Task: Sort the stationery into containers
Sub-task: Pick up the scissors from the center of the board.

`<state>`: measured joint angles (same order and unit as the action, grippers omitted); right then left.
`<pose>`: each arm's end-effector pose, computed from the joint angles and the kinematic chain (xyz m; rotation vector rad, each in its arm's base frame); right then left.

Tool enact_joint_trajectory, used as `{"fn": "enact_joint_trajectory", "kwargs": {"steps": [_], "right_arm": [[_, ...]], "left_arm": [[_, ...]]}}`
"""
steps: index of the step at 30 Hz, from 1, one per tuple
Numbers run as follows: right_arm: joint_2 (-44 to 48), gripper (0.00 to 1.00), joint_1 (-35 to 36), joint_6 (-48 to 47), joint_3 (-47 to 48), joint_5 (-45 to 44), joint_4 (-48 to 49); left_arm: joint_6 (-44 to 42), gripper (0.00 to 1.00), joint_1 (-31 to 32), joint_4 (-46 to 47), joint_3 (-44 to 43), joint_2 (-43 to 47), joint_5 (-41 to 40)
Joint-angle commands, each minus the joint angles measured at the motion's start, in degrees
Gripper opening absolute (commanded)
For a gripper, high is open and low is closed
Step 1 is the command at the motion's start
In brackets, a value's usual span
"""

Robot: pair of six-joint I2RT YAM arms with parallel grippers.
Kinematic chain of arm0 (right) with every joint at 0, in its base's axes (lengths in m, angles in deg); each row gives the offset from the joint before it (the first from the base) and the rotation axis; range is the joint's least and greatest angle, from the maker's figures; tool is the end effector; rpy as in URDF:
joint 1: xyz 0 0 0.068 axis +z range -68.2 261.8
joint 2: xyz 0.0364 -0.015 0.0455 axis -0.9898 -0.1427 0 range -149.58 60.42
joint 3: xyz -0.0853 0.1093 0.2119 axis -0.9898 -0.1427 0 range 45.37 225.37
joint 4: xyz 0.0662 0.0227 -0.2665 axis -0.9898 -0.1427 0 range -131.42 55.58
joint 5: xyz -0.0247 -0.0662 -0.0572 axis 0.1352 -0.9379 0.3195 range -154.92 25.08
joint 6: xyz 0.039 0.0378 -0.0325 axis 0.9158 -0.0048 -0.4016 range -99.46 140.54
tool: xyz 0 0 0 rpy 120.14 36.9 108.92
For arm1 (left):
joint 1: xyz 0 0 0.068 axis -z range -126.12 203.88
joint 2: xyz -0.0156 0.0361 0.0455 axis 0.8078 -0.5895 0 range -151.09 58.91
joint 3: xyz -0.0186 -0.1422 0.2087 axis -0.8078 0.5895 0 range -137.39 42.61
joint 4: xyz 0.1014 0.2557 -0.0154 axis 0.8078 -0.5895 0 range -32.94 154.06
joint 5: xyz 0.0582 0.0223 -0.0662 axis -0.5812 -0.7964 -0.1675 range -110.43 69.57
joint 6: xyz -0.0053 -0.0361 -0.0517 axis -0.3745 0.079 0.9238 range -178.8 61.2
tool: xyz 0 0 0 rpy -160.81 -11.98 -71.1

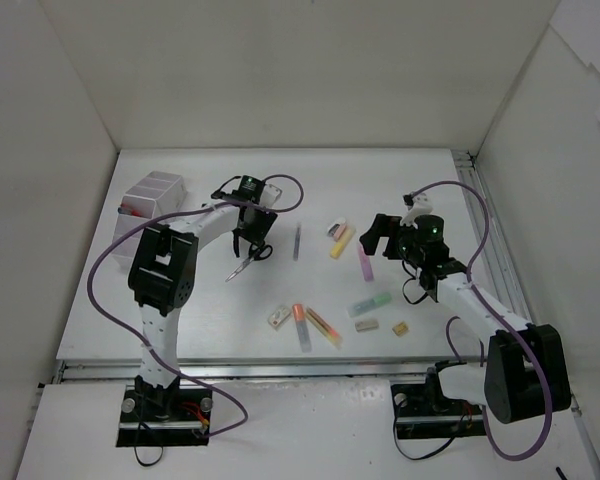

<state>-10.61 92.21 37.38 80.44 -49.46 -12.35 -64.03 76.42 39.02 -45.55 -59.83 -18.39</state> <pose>0.2964 0.0675 0.2107 -0.0919 1.8404 0.5798 0.4249 -0.1782 0.1454 0.6254 2.4708 -0.1635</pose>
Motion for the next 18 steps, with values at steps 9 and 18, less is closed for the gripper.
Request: {"fn": "enact_joint_trajectory", "kwargs": {"steps": [9, 18], "right_arm": [[2.0, 0.98, -0.4, -0.9, 2.7, -1.2, 2.4], [4.8, 0.98, -0.5, -1.6, 1.8, -3.2, 2.1]], "left_arm": [[-2.2, 0.12, 0.7, -6.8, -0.7, 0.8, 0.6], [2.4, 0.0, -2.1, -1.0, -1.3, 4.9, 6.8]]}}
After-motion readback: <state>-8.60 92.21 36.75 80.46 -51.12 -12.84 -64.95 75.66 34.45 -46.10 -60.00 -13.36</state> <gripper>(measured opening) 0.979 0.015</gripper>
